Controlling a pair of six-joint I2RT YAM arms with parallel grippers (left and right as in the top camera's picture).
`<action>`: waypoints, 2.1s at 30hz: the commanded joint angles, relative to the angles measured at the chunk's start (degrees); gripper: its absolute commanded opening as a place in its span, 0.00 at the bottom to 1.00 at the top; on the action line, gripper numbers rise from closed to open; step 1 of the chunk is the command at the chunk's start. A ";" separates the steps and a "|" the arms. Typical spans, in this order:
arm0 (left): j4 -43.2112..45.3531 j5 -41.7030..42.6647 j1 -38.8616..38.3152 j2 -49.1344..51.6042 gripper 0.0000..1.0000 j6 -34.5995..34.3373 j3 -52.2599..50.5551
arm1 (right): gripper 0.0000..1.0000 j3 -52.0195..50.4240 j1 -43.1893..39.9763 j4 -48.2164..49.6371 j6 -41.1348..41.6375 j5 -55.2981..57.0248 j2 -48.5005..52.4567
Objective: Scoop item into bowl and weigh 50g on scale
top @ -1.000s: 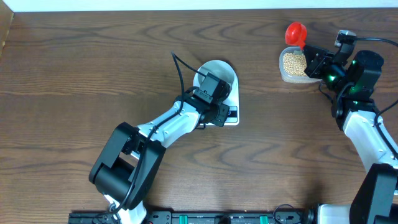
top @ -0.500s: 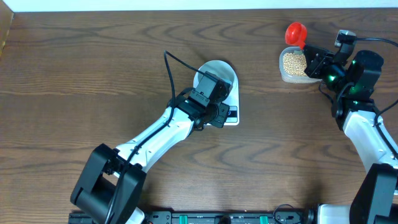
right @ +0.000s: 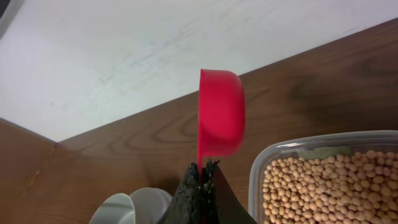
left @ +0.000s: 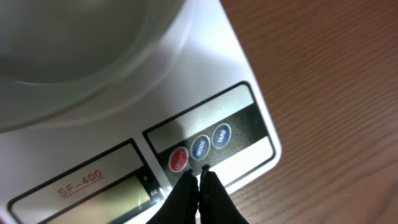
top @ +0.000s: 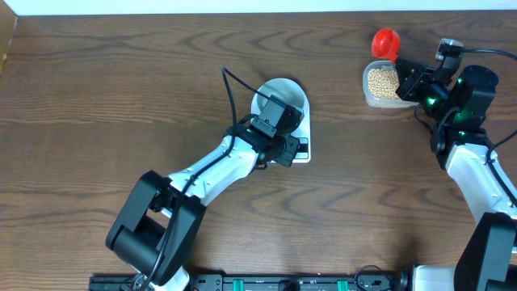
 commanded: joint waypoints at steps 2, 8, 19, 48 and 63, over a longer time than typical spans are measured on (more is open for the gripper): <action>0.55 -0.74 0.13 2.32 0.07 2.67 -0.11 | 0.01 1.05 0.26 0.22 0.63 1.68 -0.09; 2.03 -0.74 0.15 3.87 0.07 2.89 -0.11 | 0.01 1.05 0.26 0.22 0.63 2.32 -0.09; 3.43 -3.78 0.37 3.89 0.07 3.08 -0.13 | 0.01 1.05 0.28 0.22 0.63 2.29 -0.09; 2.10 -1.81 0.31 4.37 0.07 3.06 0.35 | 0.01 1.05 0.28 0.20 0.63 2.10 -0.09; -0.15 -1.79 0.24 -3.23 0.07 3.06 0.92 | 0.01 1.05 0.26 0.20 0.61 2.14 -0.09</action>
